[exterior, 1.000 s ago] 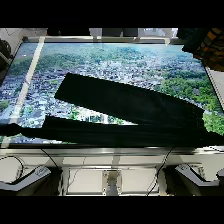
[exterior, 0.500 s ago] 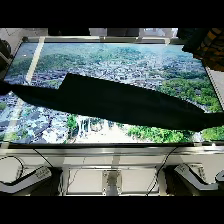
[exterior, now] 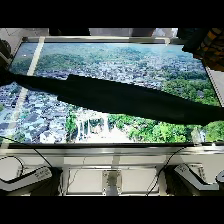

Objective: Fold the clothes and pants, and hang the long-sleeved shirts on hangers.

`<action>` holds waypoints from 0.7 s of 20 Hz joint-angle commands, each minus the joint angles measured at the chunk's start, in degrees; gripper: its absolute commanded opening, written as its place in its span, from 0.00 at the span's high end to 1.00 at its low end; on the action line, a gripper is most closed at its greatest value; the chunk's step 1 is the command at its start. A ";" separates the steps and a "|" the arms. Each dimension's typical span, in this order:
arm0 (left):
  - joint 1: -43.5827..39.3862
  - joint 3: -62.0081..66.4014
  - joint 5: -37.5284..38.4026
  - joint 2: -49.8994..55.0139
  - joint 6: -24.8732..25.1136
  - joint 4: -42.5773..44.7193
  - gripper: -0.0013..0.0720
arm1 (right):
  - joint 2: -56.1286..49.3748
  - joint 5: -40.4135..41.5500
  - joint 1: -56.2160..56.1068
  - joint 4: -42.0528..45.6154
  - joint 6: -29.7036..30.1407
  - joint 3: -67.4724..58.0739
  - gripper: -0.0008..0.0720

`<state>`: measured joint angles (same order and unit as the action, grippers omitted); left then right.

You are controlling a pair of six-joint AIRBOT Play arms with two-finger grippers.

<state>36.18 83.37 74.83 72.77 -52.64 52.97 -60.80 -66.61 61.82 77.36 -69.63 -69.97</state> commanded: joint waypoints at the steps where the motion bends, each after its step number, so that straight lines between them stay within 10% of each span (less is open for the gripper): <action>1: 1.09 0.24 -2.86 0.07 -1.20 11.30 0.94 | -0.09 1.18 0.07 7.58 -2.40 -0.26 0.98; 7: 0.20 0.26 3.98 0.63 2.36 14.71 0.94 | -0.39 -2.99 0.04 11.52 -3.04 -0.22 0.98; 14: -12.83 12.31 2.12 15.87 -6.43 15.61 0.94 | -8.24 -12.41 -0.15 9.44 -5.05 -0.28 0.98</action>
<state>28.88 89.41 79.55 81.87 -54.63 67.48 -65.93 -77.80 61.71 87.85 -73.56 -70.24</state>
